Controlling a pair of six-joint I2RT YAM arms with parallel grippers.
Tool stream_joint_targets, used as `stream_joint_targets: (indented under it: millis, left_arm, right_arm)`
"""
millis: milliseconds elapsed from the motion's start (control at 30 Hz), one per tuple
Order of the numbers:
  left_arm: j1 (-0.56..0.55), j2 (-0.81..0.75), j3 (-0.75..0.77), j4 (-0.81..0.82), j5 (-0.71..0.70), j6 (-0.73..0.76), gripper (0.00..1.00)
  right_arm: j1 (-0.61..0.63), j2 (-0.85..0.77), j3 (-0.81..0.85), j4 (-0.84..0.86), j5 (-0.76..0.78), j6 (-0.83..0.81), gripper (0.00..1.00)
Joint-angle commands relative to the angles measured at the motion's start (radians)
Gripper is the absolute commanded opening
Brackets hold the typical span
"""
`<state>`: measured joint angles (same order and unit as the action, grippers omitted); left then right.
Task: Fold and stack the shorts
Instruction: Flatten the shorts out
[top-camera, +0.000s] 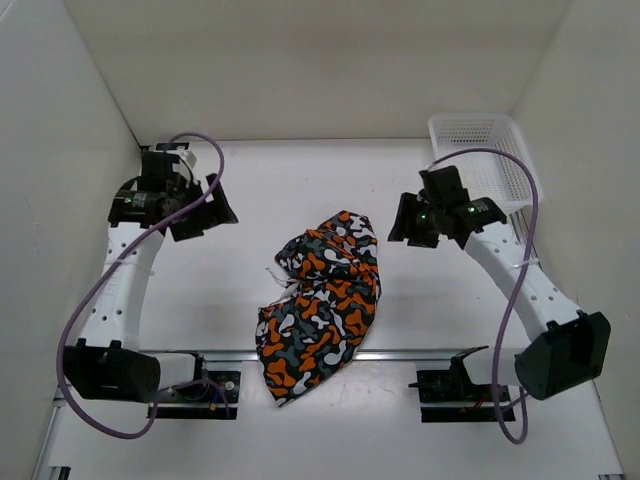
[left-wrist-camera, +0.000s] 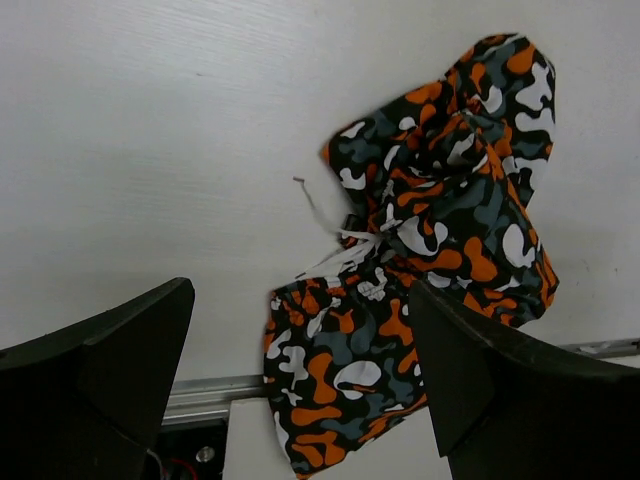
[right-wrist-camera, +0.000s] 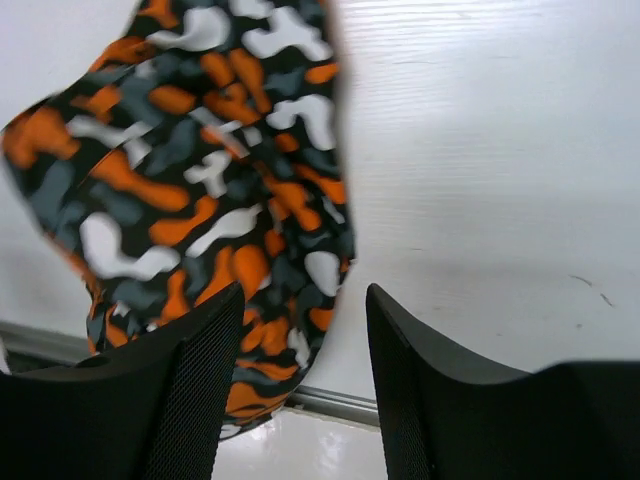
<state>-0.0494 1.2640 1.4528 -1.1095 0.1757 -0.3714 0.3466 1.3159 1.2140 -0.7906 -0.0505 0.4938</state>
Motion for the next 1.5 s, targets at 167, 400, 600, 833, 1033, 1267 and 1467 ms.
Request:
stream_joint_targets:
  millis: [167,400,600,833,1033,1267,1467]
  left_arm:
    - [-0.135,-0.032,-0.334,0.174,0.108,-0.136,0.99]
    - [-0.106,-0.041,-0.391,0.198,0.042,-0.158,0.96]
    - [-0.03,-0.084,-0.401,0.175,0.042,-0.176,0.96]
    - [-0.018,-0.127,-0.401,0.139,0.019,-0.176,0.97]
    - [0.057,-0.094,-0.303,0.112,0.019,-0.141,0.98]
    - [0.117,-0.04,-0.054,0.013,0.019,-0.089,0.98]
    - [0.137,-0.015,0.086,-0.032,0.06,-0.041,0.99]
  right_arm:
    - [0.38,0.061,0.157,-0.013,0.224,0.003,0.77]
    - [0.664,0.325,0.344,-0.055,0.343,0.023,0.87]
    - [0.692,0.618,0.569,-0.111,0.518,0.014,0.91]
    - [0.622,0.815,0.734,-0.166,0.586,-0.02,0.09]
    - [0.543,0.637,0.886,-0.058,0.286,-0.132,0.0]
    - [0.463,0.363,0.929,0.056,-0.038,-0.162,0.0]
    - [0.274,0.041,0.528,0.133,-0.066,-0.106,0.0]
